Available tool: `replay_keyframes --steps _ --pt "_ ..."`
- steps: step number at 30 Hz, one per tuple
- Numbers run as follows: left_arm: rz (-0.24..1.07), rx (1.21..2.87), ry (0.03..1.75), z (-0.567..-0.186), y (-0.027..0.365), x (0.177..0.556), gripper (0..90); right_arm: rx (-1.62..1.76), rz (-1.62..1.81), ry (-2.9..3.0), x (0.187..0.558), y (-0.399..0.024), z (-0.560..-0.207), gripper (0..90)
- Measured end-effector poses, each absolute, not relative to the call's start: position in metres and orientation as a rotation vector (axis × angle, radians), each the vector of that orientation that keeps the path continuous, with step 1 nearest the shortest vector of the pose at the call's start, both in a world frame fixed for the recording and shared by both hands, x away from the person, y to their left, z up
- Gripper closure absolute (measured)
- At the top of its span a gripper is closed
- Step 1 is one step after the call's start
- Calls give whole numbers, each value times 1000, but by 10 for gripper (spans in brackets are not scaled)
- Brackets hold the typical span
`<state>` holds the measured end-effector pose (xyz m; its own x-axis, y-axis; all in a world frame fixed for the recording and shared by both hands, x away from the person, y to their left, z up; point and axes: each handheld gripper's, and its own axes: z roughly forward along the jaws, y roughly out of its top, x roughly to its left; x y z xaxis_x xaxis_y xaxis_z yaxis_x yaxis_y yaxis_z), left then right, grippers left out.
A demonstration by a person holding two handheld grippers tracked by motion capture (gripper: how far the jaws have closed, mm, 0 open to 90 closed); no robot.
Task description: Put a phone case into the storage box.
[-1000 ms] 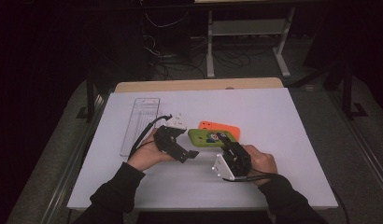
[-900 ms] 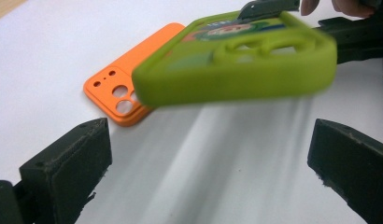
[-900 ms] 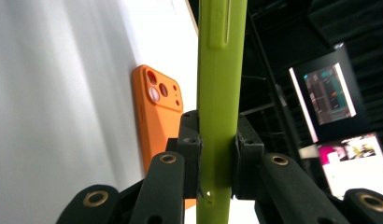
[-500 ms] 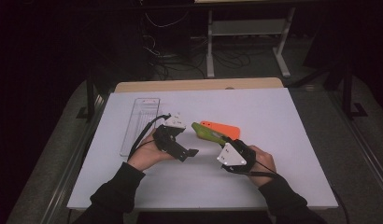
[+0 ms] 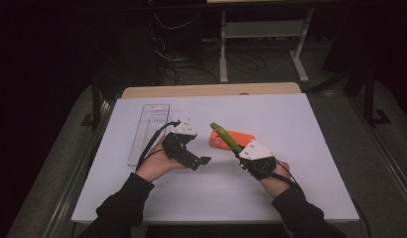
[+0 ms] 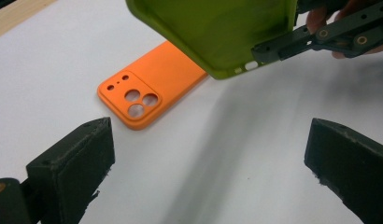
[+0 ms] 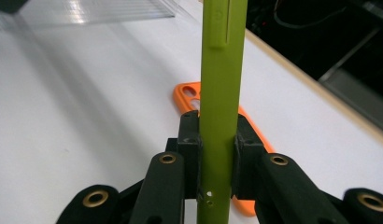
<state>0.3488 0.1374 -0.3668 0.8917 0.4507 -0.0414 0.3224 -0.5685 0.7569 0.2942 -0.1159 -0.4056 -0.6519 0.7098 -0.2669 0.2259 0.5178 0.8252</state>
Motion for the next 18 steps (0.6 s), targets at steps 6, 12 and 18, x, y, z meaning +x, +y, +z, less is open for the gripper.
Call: replay_keyframes --steps 6,12,18 --pt "199 2198 574 -367 139 350 4 896 1152 2205 301 -125 -404 757" --pt "196 2189 596 -368 139 351 0 1072 1254 2229 307 -131 -404 757" --pt "199 2172 614 -369 138 352 0 1115 1247 2237 310 -135 -406 757"
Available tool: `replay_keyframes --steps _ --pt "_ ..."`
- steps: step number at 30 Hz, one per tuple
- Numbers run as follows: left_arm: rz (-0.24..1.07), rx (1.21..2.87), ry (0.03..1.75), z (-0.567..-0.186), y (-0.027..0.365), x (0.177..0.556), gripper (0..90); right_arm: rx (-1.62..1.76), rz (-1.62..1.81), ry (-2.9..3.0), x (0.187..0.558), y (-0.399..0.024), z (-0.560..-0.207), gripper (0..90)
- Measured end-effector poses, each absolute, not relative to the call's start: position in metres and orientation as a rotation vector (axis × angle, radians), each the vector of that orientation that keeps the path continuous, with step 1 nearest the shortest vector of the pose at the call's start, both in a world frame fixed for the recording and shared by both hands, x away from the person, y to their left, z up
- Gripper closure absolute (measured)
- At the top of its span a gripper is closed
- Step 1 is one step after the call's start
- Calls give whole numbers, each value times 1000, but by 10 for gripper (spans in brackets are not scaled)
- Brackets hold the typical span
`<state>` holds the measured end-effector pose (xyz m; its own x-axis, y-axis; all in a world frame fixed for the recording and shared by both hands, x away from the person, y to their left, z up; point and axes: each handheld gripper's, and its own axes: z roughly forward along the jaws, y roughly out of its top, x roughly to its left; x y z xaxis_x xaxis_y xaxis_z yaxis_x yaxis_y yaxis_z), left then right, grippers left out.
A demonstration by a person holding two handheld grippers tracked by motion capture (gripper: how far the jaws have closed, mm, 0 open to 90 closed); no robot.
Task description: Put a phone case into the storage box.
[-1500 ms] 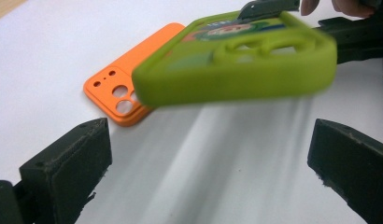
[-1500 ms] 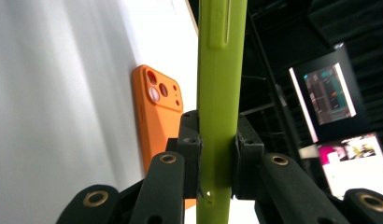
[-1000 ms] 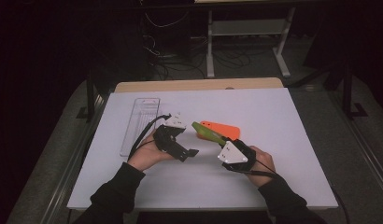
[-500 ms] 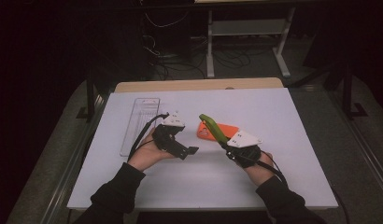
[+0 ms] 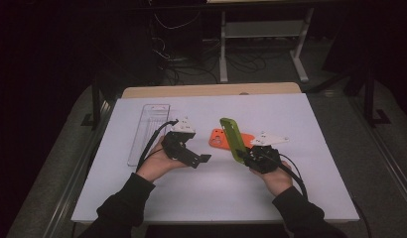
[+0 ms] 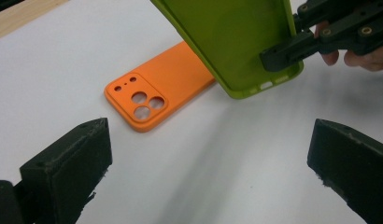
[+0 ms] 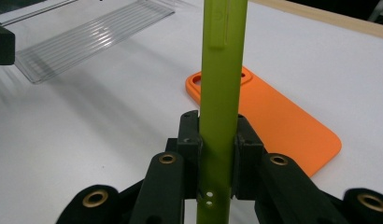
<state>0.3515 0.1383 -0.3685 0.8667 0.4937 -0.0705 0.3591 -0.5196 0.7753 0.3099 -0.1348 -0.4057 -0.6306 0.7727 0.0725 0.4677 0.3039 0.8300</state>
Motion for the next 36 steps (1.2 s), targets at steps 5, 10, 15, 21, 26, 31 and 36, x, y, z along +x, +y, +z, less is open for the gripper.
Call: replay_keyframes --steps 5,10,15,21,26,31,36 --pt "196 2126 670 -366 136 354 0 1126 1245 2249 309 -136 -404 757" --pt "194 2069 699 -361 132 356 0 1173 1292 2247 310 -136 -403 757" --pt "179 2016 710 -358 126 359 0 1169 1301 2253 309 -133 -402 757" --pt "143 1972 721 -358 121 362 0 1150 1310 2265 307 -126 -401 757" --pt "129 1950 723 -358 118 364 0 1132 1339 2259 305 -121 -399 757" --pt "104 1922 717 -360 115 365 0 1117 1367 2253 303 -117 -397 757" --pt "71 1879 724 -362 114 365 0 1097 1410 2244 301 -115 -394 757"
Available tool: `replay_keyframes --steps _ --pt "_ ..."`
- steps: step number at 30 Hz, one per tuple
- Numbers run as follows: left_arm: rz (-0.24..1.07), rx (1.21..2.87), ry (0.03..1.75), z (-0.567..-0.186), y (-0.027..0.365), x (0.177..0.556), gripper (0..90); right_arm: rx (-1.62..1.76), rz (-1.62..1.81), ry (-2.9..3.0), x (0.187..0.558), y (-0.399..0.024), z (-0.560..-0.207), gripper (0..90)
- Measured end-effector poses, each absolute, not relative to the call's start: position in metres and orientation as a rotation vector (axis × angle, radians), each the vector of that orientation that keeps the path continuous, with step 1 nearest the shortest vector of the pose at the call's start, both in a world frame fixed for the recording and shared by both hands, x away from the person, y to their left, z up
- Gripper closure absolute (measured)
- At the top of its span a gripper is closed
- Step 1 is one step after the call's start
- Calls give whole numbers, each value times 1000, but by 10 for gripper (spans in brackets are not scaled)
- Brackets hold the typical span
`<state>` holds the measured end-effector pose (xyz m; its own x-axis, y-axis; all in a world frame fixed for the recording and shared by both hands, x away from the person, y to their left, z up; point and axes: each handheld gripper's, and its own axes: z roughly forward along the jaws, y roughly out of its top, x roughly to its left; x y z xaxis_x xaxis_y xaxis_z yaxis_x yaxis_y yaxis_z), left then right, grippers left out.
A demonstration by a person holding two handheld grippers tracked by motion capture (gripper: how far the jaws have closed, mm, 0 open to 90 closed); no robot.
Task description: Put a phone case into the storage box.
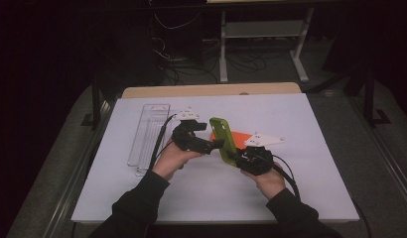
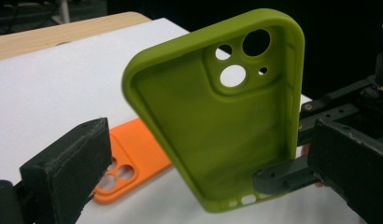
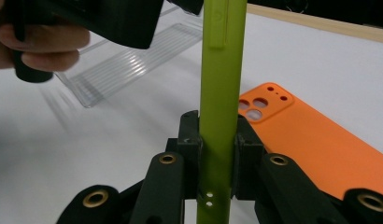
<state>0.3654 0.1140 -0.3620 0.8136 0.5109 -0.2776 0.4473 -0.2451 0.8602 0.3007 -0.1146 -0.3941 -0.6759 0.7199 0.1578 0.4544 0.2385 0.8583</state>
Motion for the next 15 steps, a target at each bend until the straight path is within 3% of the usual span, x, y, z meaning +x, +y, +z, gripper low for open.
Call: replay_keyframes --steps 15 --pt "36 1858 690 -364 113 366 0 1058 1468 2256 297 -106 -394 757"
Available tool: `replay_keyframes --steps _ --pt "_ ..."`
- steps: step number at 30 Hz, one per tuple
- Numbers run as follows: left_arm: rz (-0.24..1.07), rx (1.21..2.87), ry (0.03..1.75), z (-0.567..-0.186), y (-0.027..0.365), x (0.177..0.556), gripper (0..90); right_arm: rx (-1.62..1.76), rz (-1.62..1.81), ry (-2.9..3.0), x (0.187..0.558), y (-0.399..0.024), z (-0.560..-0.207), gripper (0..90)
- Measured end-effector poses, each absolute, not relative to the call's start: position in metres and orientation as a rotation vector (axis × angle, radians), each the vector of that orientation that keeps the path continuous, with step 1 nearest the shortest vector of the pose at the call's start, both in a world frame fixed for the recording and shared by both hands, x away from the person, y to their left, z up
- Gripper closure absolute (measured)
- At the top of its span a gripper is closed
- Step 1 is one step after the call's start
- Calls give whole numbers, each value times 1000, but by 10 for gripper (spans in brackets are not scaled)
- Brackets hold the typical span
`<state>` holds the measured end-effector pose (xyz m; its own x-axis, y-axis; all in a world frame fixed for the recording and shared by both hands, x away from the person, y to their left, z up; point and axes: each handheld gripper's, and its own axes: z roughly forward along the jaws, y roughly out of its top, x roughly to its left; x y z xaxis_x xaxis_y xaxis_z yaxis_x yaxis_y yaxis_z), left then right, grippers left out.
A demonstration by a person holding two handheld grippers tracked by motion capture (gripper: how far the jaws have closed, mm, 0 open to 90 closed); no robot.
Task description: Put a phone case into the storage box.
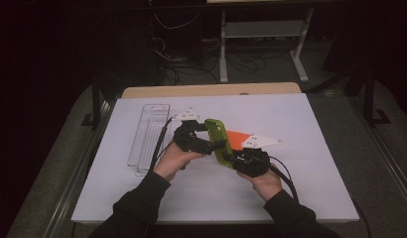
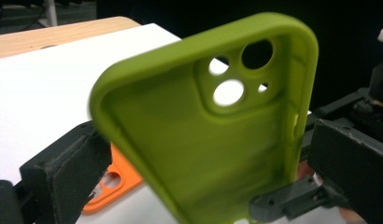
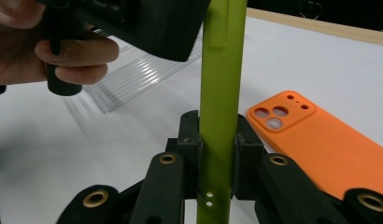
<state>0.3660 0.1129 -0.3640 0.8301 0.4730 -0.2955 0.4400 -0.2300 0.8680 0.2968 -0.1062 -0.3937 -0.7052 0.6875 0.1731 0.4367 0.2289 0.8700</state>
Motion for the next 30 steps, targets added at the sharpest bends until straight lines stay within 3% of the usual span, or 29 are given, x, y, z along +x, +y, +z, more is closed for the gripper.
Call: replay_keyframes --steps 16,30 --pt "27 1828 731 -366 114 366 0 1031 1424 2292 294 -92 -401 756" --pt "28 1780 747 -366 117 365 130 1009 1368 2304 293 -88 -406 756"
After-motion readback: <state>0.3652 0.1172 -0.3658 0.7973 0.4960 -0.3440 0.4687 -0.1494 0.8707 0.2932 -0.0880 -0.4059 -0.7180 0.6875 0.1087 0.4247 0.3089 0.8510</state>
